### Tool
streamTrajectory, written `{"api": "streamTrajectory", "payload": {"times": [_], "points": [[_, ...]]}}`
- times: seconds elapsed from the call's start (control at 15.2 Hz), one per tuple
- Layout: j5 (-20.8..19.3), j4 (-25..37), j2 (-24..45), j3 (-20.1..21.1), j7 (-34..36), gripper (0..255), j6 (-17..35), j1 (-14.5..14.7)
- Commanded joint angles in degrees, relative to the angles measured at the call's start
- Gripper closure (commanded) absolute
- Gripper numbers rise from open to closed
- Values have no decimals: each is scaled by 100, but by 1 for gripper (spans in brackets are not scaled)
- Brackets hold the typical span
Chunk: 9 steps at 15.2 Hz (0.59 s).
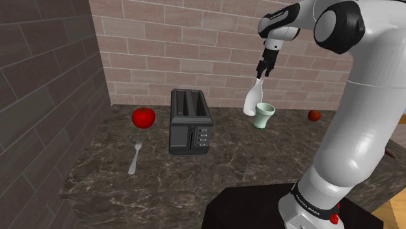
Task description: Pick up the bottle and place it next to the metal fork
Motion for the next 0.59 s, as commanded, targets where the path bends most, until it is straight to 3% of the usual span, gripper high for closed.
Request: {"api": "streamTrajectory", "payload": {"times": [0.0,0.07,0.53], "points": [[318,560,553,10,-256,0,-100,-226],[413,761,736,27,-334,0,-146,-323],[489,358,840,78,-389,0,344,-321]]}}
